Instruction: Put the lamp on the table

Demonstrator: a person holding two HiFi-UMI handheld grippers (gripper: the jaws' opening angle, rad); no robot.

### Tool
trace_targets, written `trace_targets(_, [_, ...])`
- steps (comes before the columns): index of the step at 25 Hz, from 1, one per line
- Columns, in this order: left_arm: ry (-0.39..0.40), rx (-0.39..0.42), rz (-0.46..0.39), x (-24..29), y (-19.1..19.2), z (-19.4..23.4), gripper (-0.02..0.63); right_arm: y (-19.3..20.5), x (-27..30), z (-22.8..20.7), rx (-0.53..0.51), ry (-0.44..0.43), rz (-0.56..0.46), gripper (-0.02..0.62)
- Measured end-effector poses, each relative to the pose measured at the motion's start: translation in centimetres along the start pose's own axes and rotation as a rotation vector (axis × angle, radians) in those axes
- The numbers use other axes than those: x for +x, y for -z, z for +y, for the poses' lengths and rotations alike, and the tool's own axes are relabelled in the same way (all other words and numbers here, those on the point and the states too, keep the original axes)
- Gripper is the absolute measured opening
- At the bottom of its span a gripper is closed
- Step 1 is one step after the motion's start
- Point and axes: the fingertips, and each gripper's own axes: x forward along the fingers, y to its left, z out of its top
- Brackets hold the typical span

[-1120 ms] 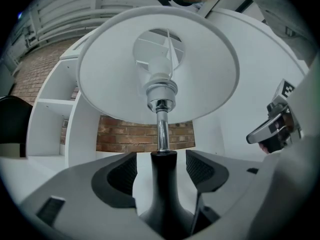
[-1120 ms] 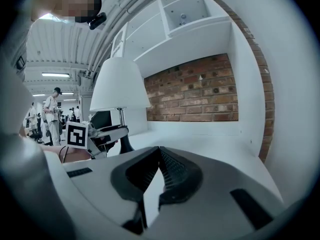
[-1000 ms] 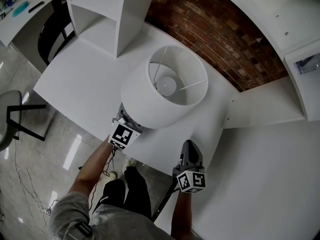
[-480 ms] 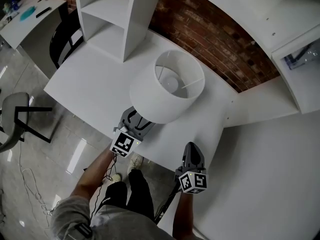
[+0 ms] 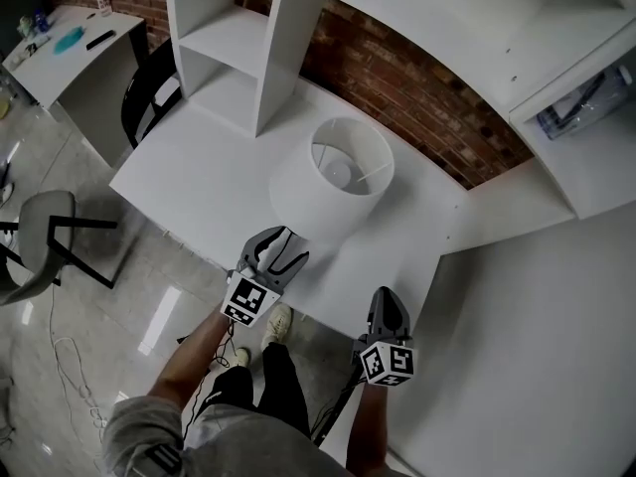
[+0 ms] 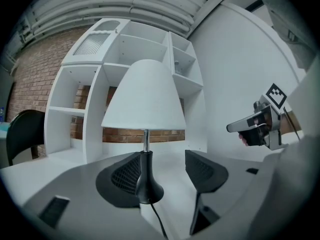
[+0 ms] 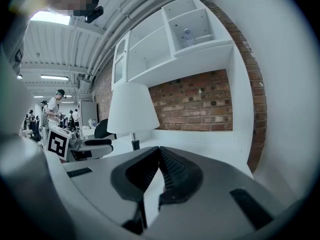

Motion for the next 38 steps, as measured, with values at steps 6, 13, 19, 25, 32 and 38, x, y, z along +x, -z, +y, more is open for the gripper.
trace_targets(6, [-0.01, -0.011, 0.01, -1.9, -2.9, -0.5, 0.261, -2.6, -0.9, 0.6, 0.003, -0.008, -0.02, 0.023])
trace_targets(13, [-0.046, -0.003, -0.006, -4.5, -7.6, 0.2, 0.235, -5.5, -1.6, 2.3, -0.017, -0.034, -0.045, 0.023])
trace_targets(19, [-0.084, 0.004, -0.02, -6.0, -11.1, 0.8, 0.184, -7.5, -2.2, 3.0, -0.024, -0.053, -0.066, 0.023])
trace_targets(25, [-0.095, 0.028, -0.017, -7.3, -13.7, 0.5, 0.151, -9.3, -2.8, 4.1, -0.028, -0.069, -0.097, 0.023])
trace_targets(32, [-0.129, 0.009, -0.016, -9.0, -15.0, 0.1, 0.107, -10.5, -3.8, 5.7, -0.075, -0.106, -0.115, 0.023])
trace_targets(38, [-0.127, 0.014, -0.025, -9.7, -15.6, -0.4, 0.08, -10.5, -4.0, 6.2, -0.062, -0.123, -0.116, 0.023])
